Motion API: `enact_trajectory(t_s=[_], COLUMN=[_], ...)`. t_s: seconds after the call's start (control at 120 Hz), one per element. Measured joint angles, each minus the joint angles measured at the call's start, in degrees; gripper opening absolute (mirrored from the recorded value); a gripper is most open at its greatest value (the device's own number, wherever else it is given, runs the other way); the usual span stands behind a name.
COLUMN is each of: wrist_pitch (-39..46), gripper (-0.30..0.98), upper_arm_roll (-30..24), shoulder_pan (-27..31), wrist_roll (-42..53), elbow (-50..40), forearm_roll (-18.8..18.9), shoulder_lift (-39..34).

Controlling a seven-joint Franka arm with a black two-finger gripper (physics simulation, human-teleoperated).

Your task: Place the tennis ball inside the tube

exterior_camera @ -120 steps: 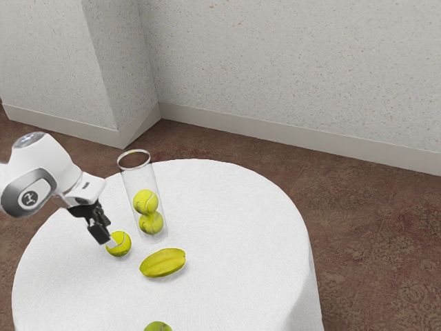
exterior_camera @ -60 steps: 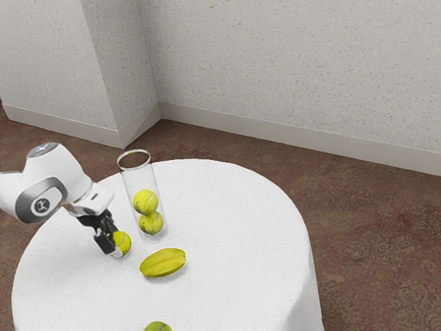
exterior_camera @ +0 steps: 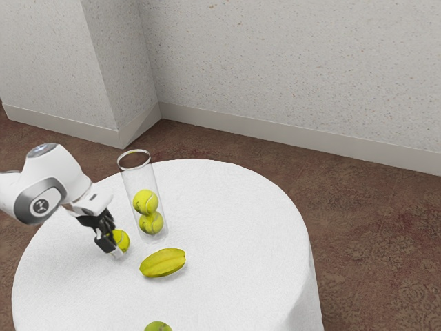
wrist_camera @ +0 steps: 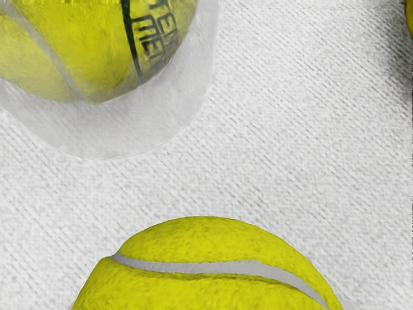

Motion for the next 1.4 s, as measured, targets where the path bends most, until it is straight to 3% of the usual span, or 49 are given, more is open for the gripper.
enact_trajectory(t_s=[0.125,0.2,0.325,0.408,0.483,0.667,0.867,1.042,1.4], wrist_pitch=[-1.03,-4.08,-11.28,-15.78,-20.14,-30.97,-36.30,-37.97,-37.65], gripper=[0.34,0.32,0.30,0.30,0.29,0.30,0.30,0.30,0.30], upper_arm_roll=[-8.62,-23.99,-49.99,-62.47,-69.10,-71.80,-71.57,-71.15,-70.90], shoulder_pan=[6.38,17.98,37.88,48.20,53.07,52.88,51.84,52.10,55.02], wrist_roll=[-0.12,-0.41,-1.00,-1.31,-1.61,-3.62,-5.37,-6.28,-7.56], elbow=[-0.36,-1.62,-1.53,-1.11,2.12,17.50,29.36,32.20,34.09], forearm_roll=[-0.10,-1.85,-8.94,-13.08,-16.79,-23.40,-28.41,-31.36,-33.34], shoulder_lift=[0.40,0.35,0.28,-0.12,-0.10,9.42,23.38,28.34,31.83])
